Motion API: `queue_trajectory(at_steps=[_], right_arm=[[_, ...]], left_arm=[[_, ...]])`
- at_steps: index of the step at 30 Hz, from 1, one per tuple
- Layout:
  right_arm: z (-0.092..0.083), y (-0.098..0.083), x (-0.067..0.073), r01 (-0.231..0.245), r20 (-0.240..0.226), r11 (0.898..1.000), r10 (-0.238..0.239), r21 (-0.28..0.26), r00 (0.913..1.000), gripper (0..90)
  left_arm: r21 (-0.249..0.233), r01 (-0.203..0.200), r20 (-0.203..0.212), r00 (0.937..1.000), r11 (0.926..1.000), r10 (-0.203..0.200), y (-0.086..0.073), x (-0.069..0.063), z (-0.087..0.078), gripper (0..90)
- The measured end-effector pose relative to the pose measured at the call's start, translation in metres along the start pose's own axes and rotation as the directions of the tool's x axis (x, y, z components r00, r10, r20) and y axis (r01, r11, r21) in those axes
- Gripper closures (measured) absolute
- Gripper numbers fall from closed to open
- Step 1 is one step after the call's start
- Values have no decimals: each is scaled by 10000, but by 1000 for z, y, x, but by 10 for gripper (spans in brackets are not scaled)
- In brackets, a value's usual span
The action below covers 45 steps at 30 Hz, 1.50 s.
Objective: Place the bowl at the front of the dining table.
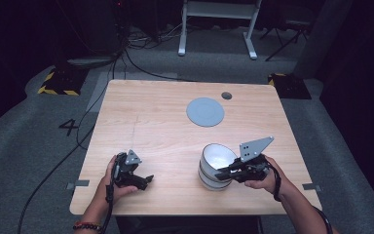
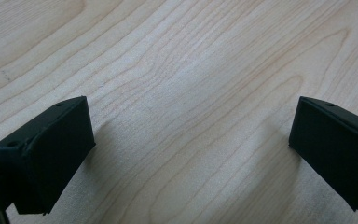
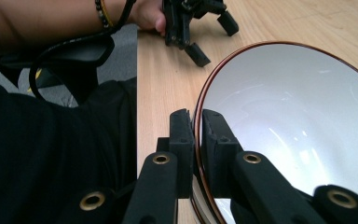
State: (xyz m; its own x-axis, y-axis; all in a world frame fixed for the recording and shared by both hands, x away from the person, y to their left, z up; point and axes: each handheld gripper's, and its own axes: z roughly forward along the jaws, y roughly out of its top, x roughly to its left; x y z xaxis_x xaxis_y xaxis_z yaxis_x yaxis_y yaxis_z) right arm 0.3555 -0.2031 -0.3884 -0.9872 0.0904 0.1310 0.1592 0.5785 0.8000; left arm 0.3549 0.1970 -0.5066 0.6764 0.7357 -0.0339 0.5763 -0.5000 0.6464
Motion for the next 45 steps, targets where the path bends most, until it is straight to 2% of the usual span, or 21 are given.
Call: queue_trajectory(at_steps=[10,19,20,22,23,29,30,35,36,45], right_arm=[[-6,2,-4,-94,51,9989,96,-452,9999,832],[-8,4,-7,-131,96,9979,137,-629,9999,832],[-9,4,-8,-106,60,9978,111,-651,9999,832],[-9,5,-7,-111,53,9976,115,-685,9999,832],[-9,5,-7,-87,19,9977,89,-678,10000,832],[-11,6,-6,-96,6,9963,97,-851,10000,832],[-12,6,-5,-62,19,9962,63,-867,10000,832],[-17,6,-5,-15,32,9930,19,-1185,10000,832],[-18,6,-5,10,34,9931,-6,-1173,10000,832],[-24,6,-7,-105,139,9906,126,-1365,9998,833]], left_arm=[[2,-3,-1,10000,10000,3,0,0,0,0],[3,-6,-6,10000,10000,6,0,0,0,0],[-18,-99,-123,9999,9999,98,0,1,0,0],[9,-3,-6,10000,10000,3,0,0,0,0],[-20,-90,-119,9999,10000,90,0,1,0,0],[8,-4,-6,10000,10000,4,0,0,0,0],[-18,-89,-119,9999,10000,89,0,1,0,0],[3,-4,-7,10000,10000,4,0,0,0,0],[-19,-89,-114,9999,10000,89,0,1,0,0],[-18,-90,-117,9999,10000,90,0,1,0,0]])
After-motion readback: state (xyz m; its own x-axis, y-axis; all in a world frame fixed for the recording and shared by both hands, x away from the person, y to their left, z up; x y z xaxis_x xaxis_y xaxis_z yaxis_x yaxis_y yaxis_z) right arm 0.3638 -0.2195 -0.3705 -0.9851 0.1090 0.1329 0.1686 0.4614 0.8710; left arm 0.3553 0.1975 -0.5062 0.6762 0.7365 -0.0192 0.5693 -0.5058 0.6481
